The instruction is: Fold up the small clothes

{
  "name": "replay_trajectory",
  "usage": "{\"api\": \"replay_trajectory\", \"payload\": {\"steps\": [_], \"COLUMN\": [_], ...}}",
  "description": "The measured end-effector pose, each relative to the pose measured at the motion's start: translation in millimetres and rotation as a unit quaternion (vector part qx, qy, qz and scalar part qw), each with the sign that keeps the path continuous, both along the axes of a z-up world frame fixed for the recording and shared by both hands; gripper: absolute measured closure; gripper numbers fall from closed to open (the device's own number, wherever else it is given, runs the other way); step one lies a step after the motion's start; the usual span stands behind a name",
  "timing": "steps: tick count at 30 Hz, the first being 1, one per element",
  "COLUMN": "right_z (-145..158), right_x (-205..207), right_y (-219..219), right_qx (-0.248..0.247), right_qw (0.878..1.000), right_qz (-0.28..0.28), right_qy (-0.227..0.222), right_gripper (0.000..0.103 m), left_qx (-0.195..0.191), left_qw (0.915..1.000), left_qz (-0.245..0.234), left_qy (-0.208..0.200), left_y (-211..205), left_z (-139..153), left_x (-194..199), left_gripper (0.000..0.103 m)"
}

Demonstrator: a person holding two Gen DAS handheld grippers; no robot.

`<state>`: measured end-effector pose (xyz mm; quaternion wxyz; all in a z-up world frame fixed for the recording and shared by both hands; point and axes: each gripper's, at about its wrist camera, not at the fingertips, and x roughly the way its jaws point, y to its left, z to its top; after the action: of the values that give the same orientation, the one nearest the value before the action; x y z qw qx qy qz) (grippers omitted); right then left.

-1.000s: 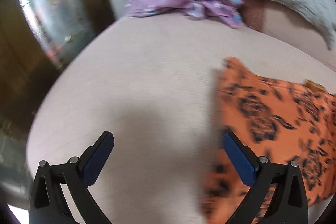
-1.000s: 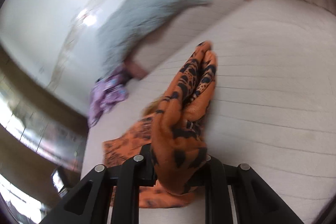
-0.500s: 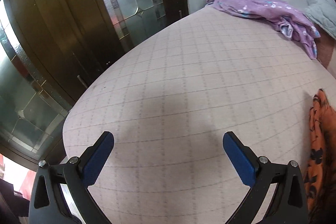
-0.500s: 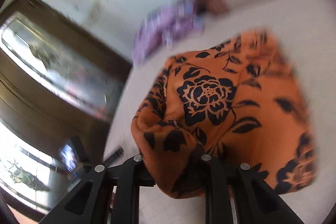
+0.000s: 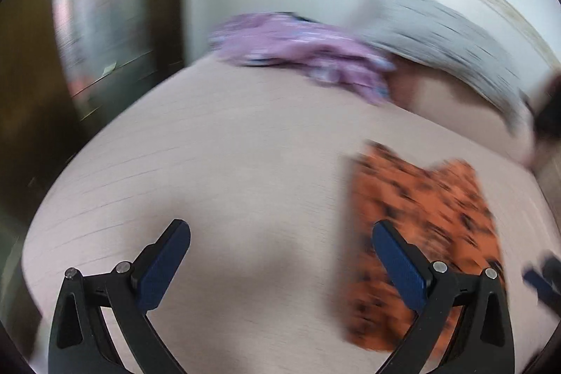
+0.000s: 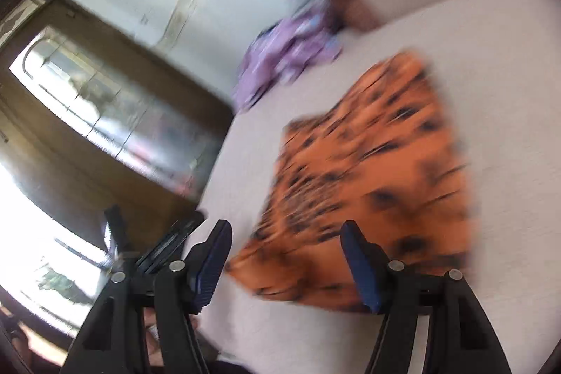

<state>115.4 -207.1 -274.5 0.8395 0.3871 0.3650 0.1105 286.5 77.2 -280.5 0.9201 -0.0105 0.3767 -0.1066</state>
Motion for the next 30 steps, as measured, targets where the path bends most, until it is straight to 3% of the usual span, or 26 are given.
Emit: {"api": "replay_trajectory", "payload": {"steps": [1, 6, 10, 11, 14, 16, 18, 19, 22, 24, 26, 28, 30], "right_z": [-3.1, -18.0, -45.1, -50.2, -54.0, -56.1, -58.1, -58.2, -61.5, -59.8, -51.9, -40.1, -24.8], "right_x": [-5.3, -9.7, -8.0, -11.3, -13.0, -15.1, -18.2, -23.9, -35.5, -37.8, -34.1, -31.0, -25.4], "right_y": [-11.0, -24.5, -10.5, -9.0, -2.3, -2.8, -2.4, -2.0, 7.8, 15.2, 12.4, 1.0, -10.5], "right_qx": [-0.018, -0.055, -0.053, -0.058, -0.069, -0.057, -0.052, -0.050, -0.065, -0.099, -0.101, -0.082, -0.096], "right_qw": [1.000, 0.996, 0.996, 0.996, 0.996, 0.997, 0.997, 0.997, 0.996, 0.994, 0.993, 0.995, 0.995], "right_qz": [-0.015, -0.052, -0.028, -0.025, -0.030, -0.029, -0.025, -0.023, -0.013, -0.002, 0.007, 0.013, 0.002], "right_qy": [0.012, 0.037, 0.059, 0.064, 0.052, 0.053, 0.055, 0.055, 0.053, 0.046, 0.053, 0.046, 0.029], "right_gripper": [0.055, 0.060, 0.064, 0.064, 0.064, 0.064, 0.064, 0.064, 0.063, 0.063, 0.064, 0.064, 0.064], "left_qx": [-0.002, -0.010, 0.042, 0.050, -0.001, 0.003, 0.004, 0.010, 0.042, 0.025, 0.004, 0.007, 0.026], "left_qw": [0.9998, 0.9967, 0.9946, 0.9942, 0.9942, 0.9943, 0.9940, 0.9938, 0.9942, 0.9948, 0.9952, 0.9959, 0.9964], "left_qz": [-0.019, -0.073, -0.060, -0.048, -0.059, -0.068, -0.081, -0.087, -0.084, -0.079, -0.073, -0.071, -0.071], "left_qy": [0.002, 0.035, 0.074, 0.082, 0.090, 0.082, 0.073, 0.068, 0.051, 0.060, 0.065, 0.056, 0.040], "left_y": [-8.7, -39.8, -50.6, -48.5, -44.9, -52.7, -64.2, -70.1, -81.5, -74.9, -67.2, -64.6, -64.5], "left_z": [0.7, -12.1, -43.8, -52.6, -57.1, -57.8, -57.9, -56.7, -61.4, -59.0, -55.1, -50.4, -44.2], "left_x": [-5.1, -28.9, -30.6, -24.5, -11.3, -4.1, -1.5, 0.4, 3.8, 5.5, 4.5, -2.3, -14.4], "left_gripper": [0.000, 0.000, 0.001, 0.006, 0.032, 0.040, 0.060, 0.061, 0.062, 0.062, 0.060, 0.059, 0.052]}}
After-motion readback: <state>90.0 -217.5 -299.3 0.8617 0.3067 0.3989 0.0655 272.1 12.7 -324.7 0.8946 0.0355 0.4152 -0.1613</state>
